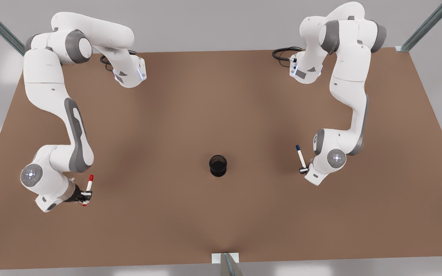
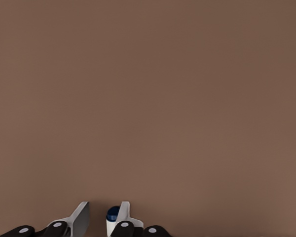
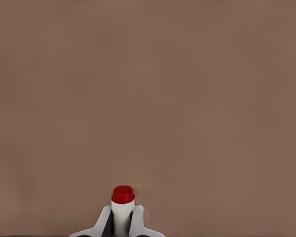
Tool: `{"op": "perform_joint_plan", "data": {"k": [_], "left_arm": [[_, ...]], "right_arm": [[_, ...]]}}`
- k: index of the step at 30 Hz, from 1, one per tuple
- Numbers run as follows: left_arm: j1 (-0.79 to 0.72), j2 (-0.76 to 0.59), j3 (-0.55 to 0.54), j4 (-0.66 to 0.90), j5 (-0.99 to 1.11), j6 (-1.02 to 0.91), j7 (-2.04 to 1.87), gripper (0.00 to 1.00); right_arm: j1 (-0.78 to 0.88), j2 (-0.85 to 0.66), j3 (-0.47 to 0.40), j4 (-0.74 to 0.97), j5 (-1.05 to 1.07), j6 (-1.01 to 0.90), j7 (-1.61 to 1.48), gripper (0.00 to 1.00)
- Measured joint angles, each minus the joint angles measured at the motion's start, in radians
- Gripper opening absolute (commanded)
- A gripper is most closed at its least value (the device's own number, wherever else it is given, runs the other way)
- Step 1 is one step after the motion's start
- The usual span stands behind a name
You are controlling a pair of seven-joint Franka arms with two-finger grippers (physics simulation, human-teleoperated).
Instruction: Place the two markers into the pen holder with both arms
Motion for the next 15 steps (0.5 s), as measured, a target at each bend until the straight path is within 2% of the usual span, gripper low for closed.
{"op": "perform_joint_plan", "data": {"k": [2, 5, 9, 11, 12, 15], "left_arm": [[0.001, 0.001, 0.000, 0.000, 0.000, 0.001, 0.006, 0.42], [0.001, 0.002, 0.000, 0.000, 0.000, 0.002, 0.013, 0.40], [-0.001, 0.002, 0.000, -0.002, -0.003, 0.002, 0.020, 0.40], [-0.001, 0.002, 0.000, -0.004, -0.004, 0.002, 0.023, 0.40], [-0.001, 0.002, 0.000, -0.006, -0.004, 0.002, 0.024, 0.40], [-0.002, 0.002, 0.000, -0.010, -0.005, 0.002, 0.027, 0.39]], "right_arm": [[-0.010, -0.024, 0.112, 0.010, 0.001, -0.029, -0.037, 0.21], [-0.053, -0.032, 0.323, 0.008, 0.001, -0.037, -0.090, 0.21], [-0.030, -0.022, 0.482, 0.011, 0.000, 0.025, -0.145, 0.21], [0.075, 0.010, 0.482, 0.035, -0.001, 0.086, -0.160, 0.21], [0.160, 0.018, 0.442, 0.054, -0.002, 0.120, -0.161, 0.21], [0.456, 0.057, 0.244, 0.191, -0.003, 0.195, -0.144, 0.21]]}}
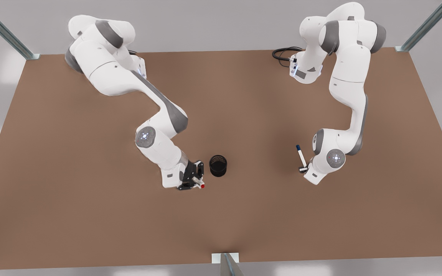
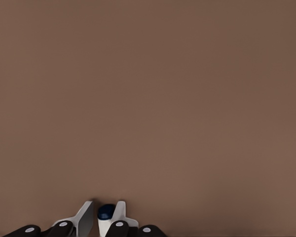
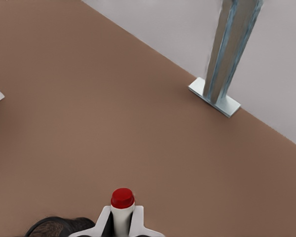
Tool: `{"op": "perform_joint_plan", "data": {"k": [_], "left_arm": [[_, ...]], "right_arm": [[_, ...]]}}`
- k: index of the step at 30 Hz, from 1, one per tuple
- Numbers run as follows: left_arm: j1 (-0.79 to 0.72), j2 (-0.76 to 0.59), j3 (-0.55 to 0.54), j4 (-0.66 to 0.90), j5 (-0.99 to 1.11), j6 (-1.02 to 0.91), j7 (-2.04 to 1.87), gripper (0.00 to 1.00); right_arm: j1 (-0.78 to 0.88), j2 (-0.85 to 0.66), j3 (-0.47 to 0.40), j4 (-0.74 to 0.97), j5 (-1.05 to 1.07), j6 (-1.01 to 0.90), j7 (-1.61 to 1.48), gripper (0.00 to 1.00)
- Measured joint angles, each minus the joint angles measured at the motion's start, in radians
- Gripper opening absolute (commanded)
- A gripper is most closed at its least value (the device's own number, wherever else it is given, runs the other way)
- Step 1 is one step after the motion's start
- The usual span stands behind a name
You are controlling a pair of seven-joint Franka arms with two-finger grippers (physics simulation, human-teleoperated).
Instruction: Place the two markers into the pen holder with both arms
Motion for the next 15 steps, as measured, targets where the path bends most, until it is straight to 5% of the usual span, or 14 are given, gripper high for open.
{"op": "perform_joint_plan", "data": {"k": [4, 15], "left_arm": [[-0.003, 0.000, 0.000, -0.003, 0.000, -0.001, 0.002, 0.33], [-0.006, -0.011, -0.001, 0.004, 0.008, -0.010, -0.015, 0.24]], "right_arm": [[0.195, 0.025, -0.115, 0.069, -0.033, 0.056, 0.049, 0.21], [0.250, 0.089, -0.128, -0.060, -0.151, 0.302, 0.181, 0.21]]}}
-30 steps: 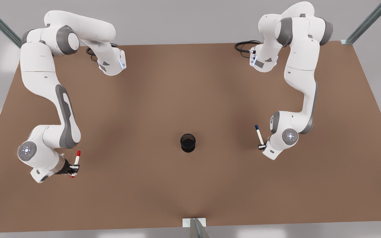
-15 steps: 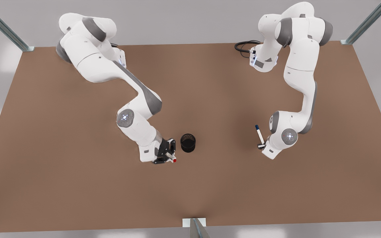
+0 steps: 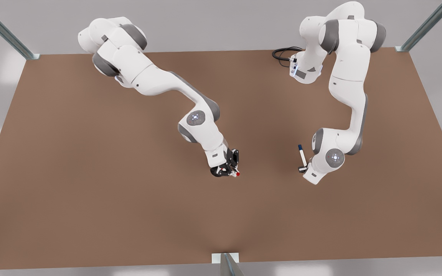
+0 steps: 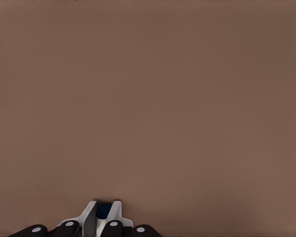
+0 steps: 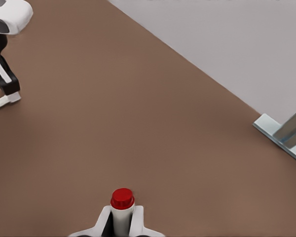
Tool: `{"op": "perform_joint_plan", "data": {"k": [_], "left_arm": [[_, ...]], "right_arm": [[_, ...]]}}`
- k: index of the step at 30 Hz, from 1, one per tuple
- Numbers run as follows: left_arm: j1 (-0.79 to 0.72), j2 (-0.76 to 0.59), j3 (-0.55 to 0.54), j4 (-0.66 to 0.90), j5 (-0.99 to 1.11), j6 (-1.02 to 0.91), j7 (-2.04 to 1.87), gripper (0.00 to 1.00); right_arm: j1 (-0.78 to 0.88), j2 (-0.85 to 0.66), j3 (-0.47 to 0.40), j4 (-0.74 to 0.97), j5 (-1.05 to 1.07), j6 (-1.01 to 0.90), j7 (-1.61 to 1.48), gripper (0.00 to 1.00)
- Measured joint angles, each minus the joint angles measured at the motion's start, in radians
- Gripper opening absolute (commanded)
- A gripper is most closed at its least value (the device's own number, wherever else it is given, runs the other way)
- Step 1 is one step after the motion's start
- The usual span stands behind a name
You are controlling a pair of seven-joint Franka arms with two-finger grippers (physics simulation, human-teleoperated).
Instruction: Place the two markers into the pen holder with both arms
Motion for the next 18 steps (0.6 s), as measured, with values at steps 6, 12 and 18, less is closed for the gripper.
{"op": "perform_joint_plan", "data": {"k": [6, 12, 18], "left_arm": [[0.000, -0.035, 0.000, 0.039, 0.004, -0.063, -0.016, 0.22], [0.000, -0.089, -0.001, 0.111, 0.007, -0.189, -0.024, 0.22], [-0.012, -0.176, -0.004, 0.175, 0.003, -0.325, -0.026, 0.22]], "right_arm": [[0.007, 0.000, -0.009, -0.066, -0.033, 0.094, 0.051, 0.21], [0.000, -0.032, -0.011, -0.162, -0.066, 0.168, 0.092, 1.00], [-0.029, -0.056, -0.002, -0.165, -0.079, 0.177, 0.127, 1.00]]}}
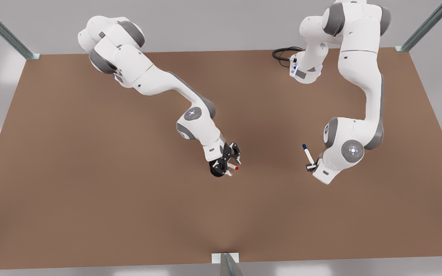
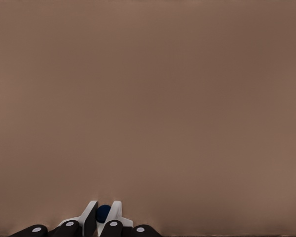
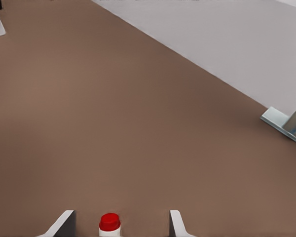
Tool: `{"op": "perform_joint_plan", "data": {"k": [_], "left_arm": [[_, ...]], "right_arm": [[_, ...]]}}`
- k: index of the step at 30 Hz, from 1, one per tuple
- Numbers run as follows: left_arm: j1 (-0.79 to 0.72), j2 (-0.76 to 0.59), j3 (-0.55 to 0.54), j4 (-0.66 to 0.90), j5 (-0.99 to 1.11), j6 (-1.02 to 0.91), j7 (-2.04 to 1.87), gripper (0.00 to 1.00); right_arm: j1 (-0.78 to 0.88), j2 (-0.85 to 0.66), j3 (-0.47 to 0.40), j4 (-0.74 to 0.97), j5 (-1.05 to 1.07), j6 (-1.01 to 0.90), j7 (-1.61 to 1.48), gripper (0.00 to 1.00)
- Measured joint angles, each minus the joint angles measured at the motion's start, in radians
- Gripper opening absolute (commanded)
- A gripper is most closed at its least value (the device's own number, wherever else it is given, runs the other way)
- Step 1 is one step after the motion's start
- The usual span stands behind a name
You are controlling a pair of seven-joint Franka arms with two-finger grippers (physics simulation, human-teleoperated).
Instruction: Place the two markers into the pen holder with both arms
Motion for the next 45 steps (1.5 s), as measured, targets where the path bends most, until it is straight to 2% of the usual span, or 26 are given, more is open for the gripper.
{"op": "perform_joint_plan", "data": {"k": [5, 6, 8, 9, 13, 15, 16, 17, 19, 21, 31, 45], "left_arm": [[0.000, -0.096, -0.008, 0.064, -0.013, -0.143, 0.015, 0.22], [-0.004, -0.100, -0.010, 0.089, -0.019, -0.173, 0.020, 0.22], [-0.017, -0.121, -0.015, 0.112, -0.047, -0.222, 0.035, 0.22], [-0.020, -0.125, -0.023, 0.132, -0.079, -0.240, 0.046, 0.22], [-0.025, -0.107, -0.055, 0.227, -0.226, -0.271, 0.122, 0.21], [-0.029, -0.061, -0.089, 0.285, -0.285, -0.247, 0.169, 0.21], [-0.033, -0.046, -0.114, 0.301, -0.305, -0.224, 0.195, 0.21], [-0.033, -0.031, -0.145, 0.309, -0.320, -0.189, 0.226, 0.21], [-0.039, 0.007, -0.201, 0.324, -0.339, -0.100, 0.294, 0.21], [-0.053, 0.037, -0.232, 0.332, -0.350, 0.001, 0.366, 0.21], [-0.154, 0.123, -0.328, 0.333, -0.449, 0.422, 0.648, 0.21], [-0.207, 0.208, -0.329, 0.305, -0.515, 0.622, 0.832, 0.21]], "right_arm": [[-0.052, -0.128, 0.005, 0.010, -0.002, -0.154, 0.016, 1.00], [-0.081, -0.150, 0.007, 0.042, -0.001, -0.216, 0.016, 1.00], [-0.127, -0.170, 0.012, 0.223, 0.000, -0.409, 0.016, 1.00], [-0.185, -0.199, 0.017, 0.300, 0.001, -0.524, 0.015, 1.00], [-0.358, -0.329, 0.025, 0.373, 0.000, -0.859, 0.013, 1.00], [-0.513, -0.390, 0.025, 0.345, 0.048, -0.972, 0.010, 1.00], [-0.583, -0.441, 0.016, 0.267, 0.077, -1.010, 0.009, 1.00], [-0.608, -0.509, -0.021, 0.164, 0.112, -1.032, 0.008, 1.00], [-0.577, -0.570, -0.125, 0.070, 0.175, -1.067, 0.006, 1.00], [-0.550, -0.589, -0.159, 0.016, 0.212, -1.089, 0.005, 1.00], [-0.521, -0.583, -0.148, 0.004, 0.257, -1.113, 0.000, 1.00], [-0.529, -0.583, -0.148, 0.004, 0.261, -1.120, -0.009, 1.00]]}}
